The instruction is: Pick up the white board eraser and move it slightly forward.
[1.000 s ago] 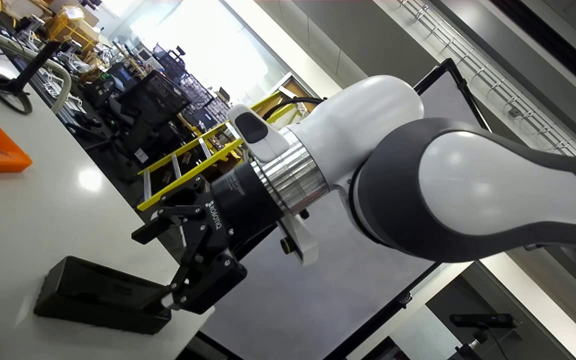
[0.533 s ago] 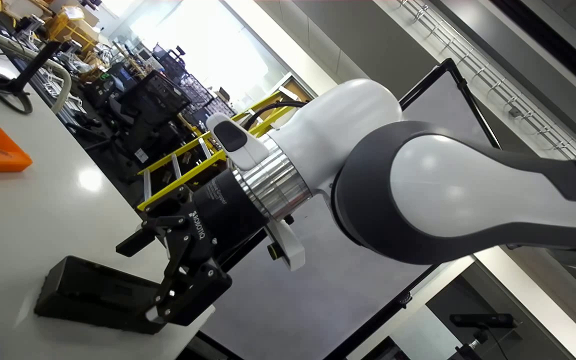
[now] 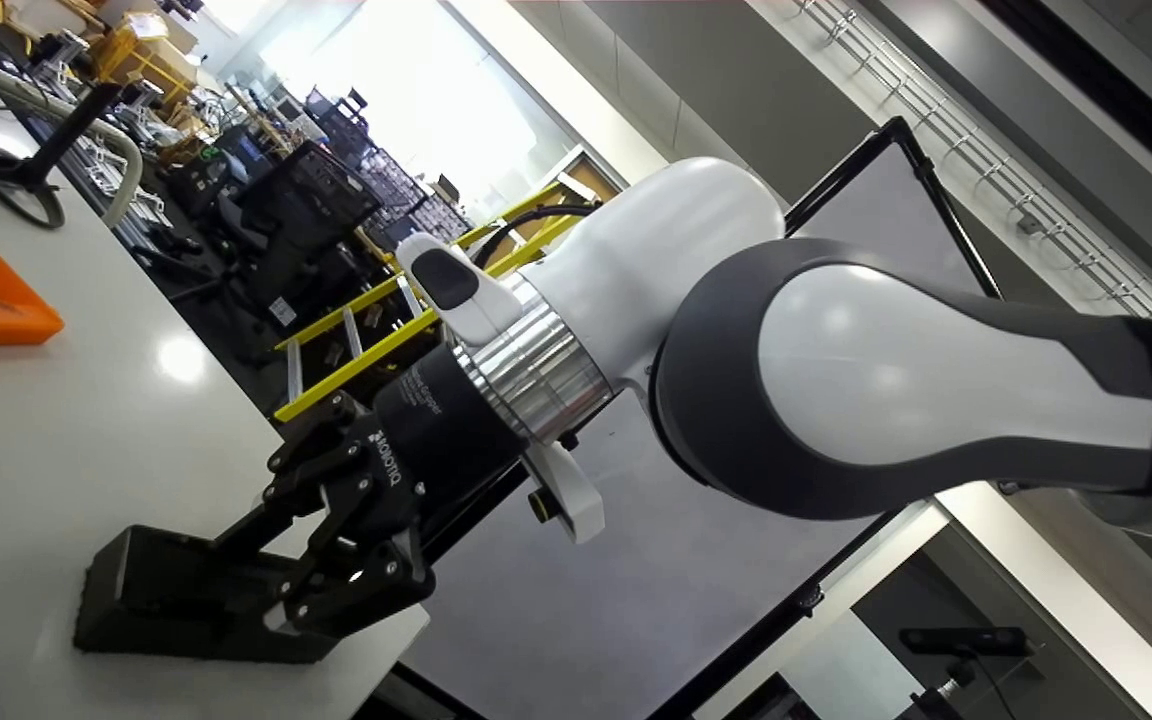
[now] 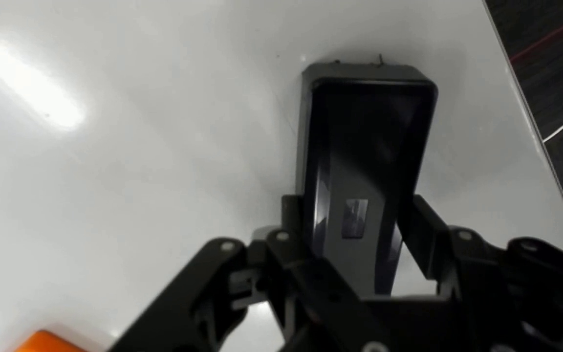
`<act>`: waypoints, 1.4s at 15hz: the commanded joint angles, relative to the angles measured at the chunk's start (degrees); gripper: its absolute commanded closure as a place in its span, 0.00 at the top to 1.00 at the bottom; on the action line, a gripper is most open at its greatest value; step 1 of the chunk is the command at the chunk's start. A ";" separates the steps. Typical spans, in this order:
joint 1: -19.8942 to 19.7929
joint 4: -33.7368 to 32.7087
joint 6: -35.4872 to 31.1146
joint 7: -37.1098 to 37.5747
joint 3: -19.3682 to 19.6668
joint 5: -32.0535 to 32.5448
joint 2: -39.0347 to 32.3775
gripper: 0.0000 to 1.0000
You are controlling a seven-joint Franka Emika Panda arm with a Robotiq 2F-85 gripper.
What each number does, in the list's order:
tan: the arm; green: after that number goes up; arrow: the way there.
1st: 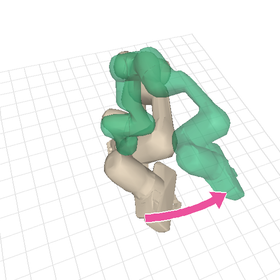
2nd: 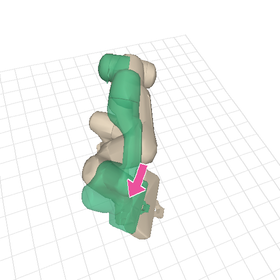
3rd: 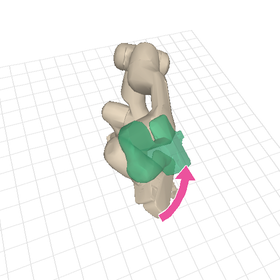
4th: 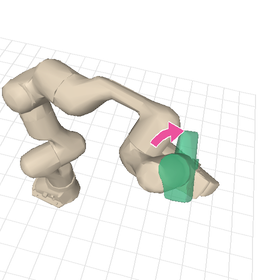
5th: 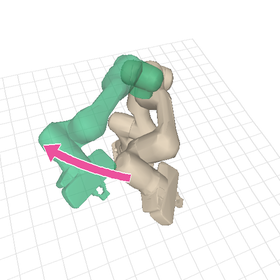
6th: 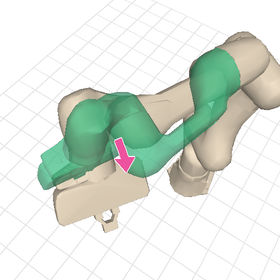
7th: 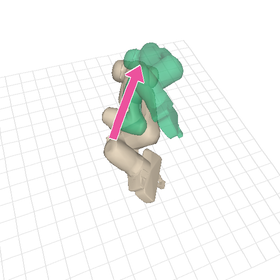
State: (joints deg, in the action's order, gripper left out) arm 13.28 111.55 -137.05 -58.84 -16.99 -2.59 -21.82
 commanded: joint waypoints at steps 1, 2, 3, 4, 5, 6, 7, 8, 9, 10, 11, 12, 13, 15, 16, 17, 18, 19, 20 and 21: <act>0.15 -1.83 3.23 4.78 0.24 1.72 0.61 0.30; 0.78 -1.32 1.91 7.83 0.84 2.70 1.95 0.30; 1.02 -1.20 0.84 10.76 1.17 3.45 2.88 0.30; 1.19 -1.33 -0.49 14.69 1.73 4.74 3.94 0.30; 0.93 -1.87 -0.80 17.36 1.85 5.42 4.52 0.30; 0.48 -2.96 -0.62 19.94 2.09 6.00 4.76 0.30; 0.34 -4.01 -0.44 22.96 2.52 6.74 4.89 0.30; 0.24 -4.90 -0.59 25.67 3.01 7.26 4.86 0.30; 0.18 -6.24 -0.57 28.75 3.69 8.15 4.27 0.30; 0.16 -7.70 -0.16 31.86 4.25 8.75 3.34 0.30; 0.20 -8.81 -0.89 35.01 4.85 9.47 2.34 0.30; 0.23 -10.09 -1.12 38.05 5.47 9.88 0.90 0.30; 0.44 -11.02 -1.46 41.20 6.08 10.30 -0.08 0.30; 0.57 -12.79 -2.65 46.65 6.73 9.46 -2.45 0.30; 0.82 -13.68 -3.72 49.51 7.07 9.18 -3.76 0.30; 1.15 -14.42 -4.98 52.43 7.46 9.07 -4.89 0.30; 1.70 -15.19 -6.38 55.67 7.98 9.33 -5.90 0.30; 2.18 -15.98 -7.89 58.67 8.47 9.34 -6.92 0.30; 2.80 -16.82 -9.43 61.67 9.11 9.42 -7.86 0.30; 3.56 -17.53 -11.06 64.67 9.91 9.50 -8.72 0.30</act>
State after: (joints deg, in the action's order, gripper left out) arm 14.33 97.78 -145.00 -2.20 -9.56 6.33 -27.66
